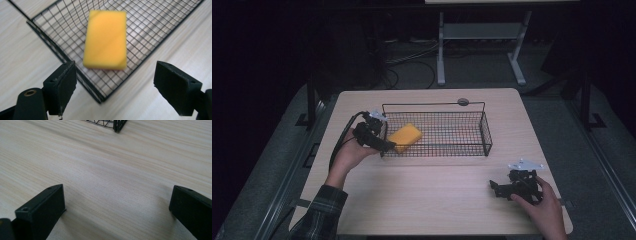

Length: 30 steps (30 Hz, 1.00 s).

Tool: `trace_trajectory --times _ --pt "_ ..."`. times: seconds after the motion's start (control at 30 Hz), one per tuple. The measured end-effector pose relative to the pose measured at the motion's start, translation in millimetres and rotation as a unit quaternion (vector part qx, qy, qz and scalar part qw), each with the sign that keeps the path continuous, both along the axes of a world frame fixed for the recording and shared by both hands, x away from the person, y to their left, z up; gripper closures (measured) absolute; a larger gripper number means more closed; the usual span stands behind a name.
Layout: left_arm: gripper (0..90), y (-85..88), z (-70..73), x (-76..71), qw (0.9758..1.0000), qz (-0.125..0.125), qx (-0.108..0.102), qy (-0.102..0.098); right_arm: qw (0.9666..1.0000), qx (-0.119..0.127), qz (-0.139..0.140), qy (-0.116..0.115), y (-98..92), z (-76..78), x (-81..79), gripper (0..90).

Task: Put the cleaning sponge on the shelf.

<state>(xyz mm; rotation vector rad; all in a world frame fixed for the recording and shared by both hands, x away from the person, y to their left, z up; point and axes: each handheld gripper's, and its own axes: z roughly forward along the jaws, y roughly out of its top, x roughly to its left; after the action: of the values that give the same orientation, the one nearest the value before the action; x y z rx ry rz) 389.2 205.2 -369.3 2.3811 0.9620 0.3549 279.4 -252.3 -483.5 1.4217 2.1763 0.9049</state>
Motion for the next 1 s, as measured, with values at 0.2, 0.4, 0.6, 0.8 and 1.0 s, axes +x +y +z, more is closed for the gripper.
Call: trace_trajectory --times 0.2,0.4,0.6,0.8,1.0 --pt "17.9 14.3 -6.4 -23.0 1.0000 0.007 -0.003 -0.006 1.0000 0.000 0.001 0.000 -0.1 0.0 0.0 0.0" --pt "17.9 25.5 -15.7 -43.9 0.9997 0.017 -0.001 -0.020 1.0000 0.000 0.000 0.000 0.0 0.0 0.0 0.0" --pt "17.9 35.8 -29.1 -64.0 0.9988 0.031 -0.003 -0.036 1.0000 0.000 0.000 0.000 -0.1 0.0 0.0 0.0" --pt "18.0 44.2 -45.0 -82.3 0.9979 0.043 -0.008 -0.047 1.0000 0.000 0.000 0.000 0.0 0.0 0.0 0.0" --pt "17.9 44.4 -61.5 -93.9 0.9981 0.046 -0.008 -0.040 1.0000 0.000 0.000 0.000 0.0 0.0 0.0 0.0"
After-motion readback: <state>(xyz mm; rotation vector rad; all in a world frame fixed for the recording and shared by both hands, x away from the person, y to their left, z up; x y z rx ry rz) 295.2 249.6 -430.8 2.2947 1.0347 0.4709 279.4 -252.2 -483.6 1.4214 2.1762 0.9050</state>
